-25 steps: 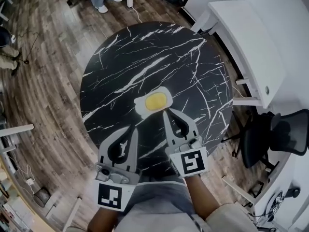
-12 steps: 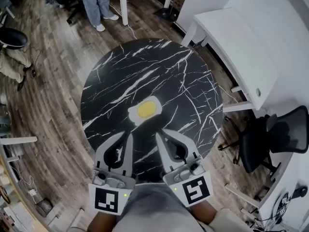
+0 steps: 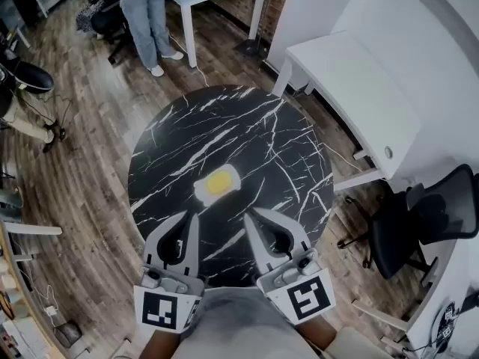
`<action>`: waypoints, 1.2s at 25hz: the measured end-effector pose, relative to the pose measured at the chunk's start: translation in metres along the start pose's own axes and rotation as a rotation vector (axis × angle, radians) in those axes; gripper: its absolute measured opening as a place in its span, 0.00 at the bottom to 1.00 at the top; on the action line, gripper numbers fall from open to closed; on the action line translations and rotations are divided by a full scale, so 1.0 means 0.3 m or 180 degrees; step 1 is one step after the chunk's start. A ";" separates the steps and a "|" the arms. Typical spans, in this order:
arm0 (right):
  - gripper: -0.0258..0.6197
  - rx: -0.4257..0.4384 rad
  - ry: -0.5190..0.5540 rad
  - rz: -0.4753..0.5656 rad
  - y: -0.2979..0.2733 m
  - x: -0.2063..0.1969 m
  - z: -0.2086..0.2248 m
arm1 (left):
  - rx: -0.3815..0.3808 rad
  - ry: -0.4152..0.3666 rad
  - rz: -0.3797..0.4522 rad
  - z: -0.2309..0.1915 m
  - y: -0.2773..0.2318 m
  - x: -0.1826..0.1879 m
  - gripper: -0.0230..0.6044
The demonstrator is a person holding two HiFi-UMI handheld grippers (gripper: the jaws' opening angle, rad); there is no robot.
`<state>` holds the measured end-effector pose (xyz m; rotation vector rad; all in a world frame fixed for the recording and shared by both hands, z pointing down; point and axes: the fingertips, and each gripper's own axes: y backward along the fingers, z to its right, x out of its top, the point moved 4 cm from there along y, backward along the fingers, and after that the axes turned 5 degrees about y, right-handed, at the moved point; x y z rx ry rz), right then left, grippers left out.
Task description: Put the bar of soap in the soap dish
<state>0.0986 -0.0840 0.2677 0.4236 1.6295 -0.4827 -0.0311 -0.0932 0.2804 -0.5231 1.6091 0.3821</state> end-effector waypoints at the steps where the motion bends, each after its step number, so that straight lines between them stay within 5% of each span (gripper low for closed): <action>1: 0.06 0.0022 0.0001 0.0015 0.010 0.009 0.001 | -0.0005 -0.0011 0.0001 0.009 0.003 0.007 0.04; 30: 0.06 0.0039 -0.0097 0.0000 0.064 0.040 -0.001 | -0.0074 0.0044 -0.0059 0.117 0.054 0.040 0.04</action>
